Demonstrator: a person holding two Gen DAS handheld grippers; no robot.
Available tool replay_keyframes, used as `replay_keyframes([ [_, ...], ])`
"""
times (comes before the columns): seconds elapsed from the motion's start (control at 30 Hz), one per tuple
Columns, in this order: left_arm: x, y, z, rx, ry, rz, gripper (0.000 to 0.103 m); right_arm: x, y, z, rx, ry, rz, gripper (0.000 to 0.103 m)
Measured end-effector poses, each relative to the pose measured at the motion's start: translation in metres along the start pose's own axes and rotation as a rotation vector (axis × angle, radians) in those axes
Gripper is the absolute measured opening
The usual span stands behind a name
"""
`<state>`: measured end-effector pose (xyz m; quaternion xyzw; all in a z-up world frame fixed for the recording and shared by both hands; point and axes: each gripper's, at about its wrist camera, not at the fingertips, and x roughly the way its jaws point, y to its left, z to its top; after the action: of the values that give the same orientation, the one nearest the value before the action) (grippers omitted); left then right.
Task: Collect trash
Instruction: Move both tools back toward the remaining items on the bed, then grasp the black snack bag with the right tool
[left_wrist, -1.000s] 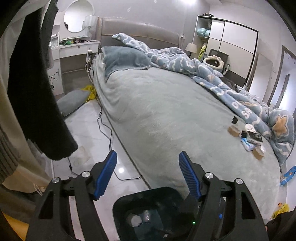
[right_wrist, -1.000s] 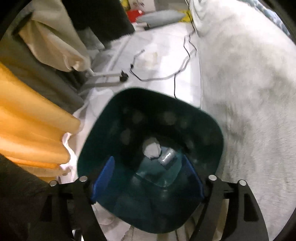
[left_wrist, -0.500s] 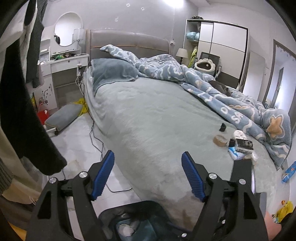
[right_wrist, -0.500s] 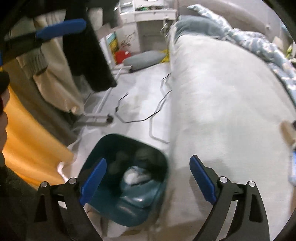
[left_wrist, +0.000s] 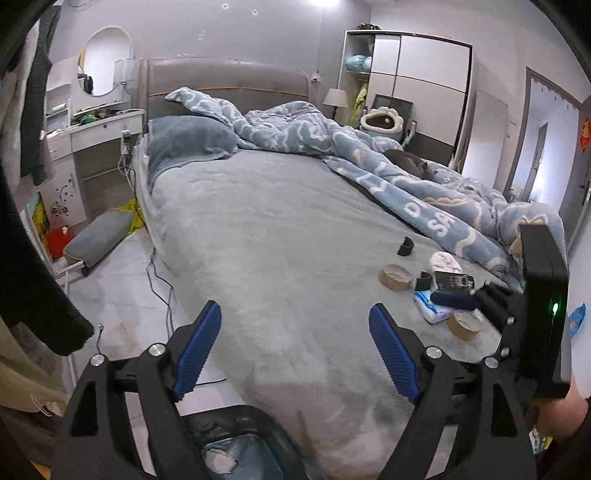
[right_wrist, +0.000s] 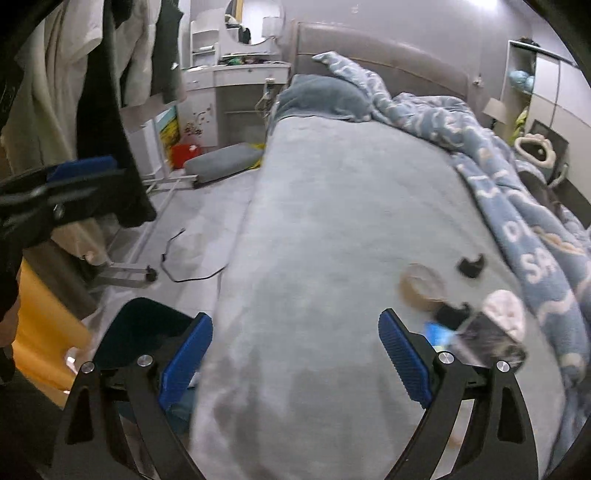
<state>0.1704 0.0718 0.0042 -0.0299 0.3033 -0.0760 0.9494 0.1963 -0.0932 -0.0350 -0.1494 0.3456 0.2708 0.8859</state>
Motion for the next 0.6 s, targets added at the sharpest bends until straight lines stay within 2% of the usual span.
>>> replay_keyframes([
  [0.37,0.03,-0.036,-0.011,-0.007,0.078,-0.081,0.088,-0.023,-0.08,-0.014,0.039,-0.064,-0.012,0.092],
  [0.6,0.05,-0.054,-0.02,-0.024,0.148,-0.15,0.091,-0.021,-0.124,-0.026,0.048,-0.062,0.011,0.092],
])
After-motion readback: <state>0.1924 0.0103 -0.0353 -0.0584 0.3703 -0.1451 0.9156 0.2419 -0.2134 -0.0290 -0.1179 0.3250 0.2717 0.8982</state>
